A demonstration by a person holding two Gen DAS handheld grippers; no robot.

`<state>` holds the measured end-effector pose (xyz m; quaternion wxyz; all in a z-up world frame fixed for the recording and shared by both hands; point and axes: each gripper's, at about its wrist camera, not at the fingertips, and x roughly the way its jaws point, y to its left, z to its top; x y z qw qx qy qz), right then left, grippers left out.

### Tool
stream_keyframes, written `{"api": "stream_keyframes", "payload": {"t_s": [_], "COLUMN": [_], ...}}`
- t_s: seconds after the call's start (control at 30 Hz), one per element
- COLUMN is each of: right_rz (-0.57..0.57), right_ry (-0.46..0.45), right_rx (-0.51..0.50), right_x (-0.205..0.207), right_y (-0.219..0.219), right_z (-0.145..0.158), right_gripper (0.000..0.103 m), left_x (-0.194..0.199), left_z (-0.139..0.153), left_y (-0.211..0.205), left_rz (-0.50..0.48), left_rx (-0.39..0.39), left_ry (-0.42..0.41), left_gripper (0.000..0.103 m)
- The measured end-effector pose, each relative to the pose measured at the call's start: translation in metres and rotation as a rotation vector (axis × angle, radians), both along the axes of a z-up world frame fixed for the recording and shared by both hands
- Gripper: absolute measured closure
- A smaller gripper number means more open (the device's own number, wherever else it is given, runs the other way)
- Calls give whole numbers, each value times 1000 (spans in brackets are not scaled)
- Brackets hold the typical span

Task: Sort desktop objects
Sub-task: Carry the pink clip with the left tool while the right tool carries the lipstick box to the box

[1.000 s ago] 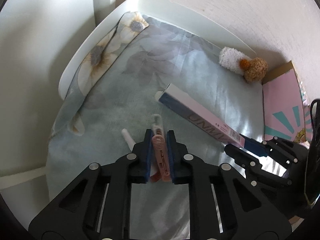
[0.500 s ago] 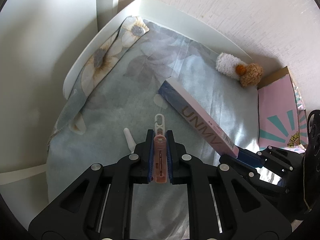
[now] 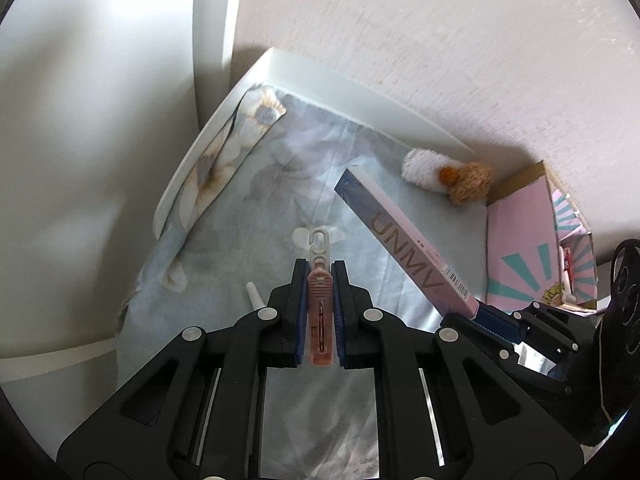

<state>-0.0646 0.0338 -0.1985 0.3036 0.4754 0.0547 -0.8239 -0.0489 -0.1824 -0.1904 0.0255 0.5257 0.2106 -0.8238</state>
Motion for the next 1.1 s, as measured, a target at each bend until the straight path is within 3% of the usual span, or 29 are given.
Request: {"api": "stream_keyframes", "payload": {"t_s": [0.37, 0.73, 0.93, 1.1], "right_rz": [-61, -197, -261, -285], "right_ry": [101, 213, 200, 144], "right_rx": [-43, -12, 5, 25], "right_x": [18, 39, 51, 47], "right_y": [32, 114, 171, 221], "right_z": [59, 115, 121, 111], "right_gripper": [91, 91, 91, 91], "left_x": [-3, -22, -40, -63], "left_z": [56, 118, 137, 130], "left_y": [35, 123, 189, 245], "left_rz": [-49, -205, -320, -401], "left_rx": [-45, -61, -61, -37], "left_ry": [55, 171, 219, 210], "left_gripper": [93, 93, 93, 93]}}
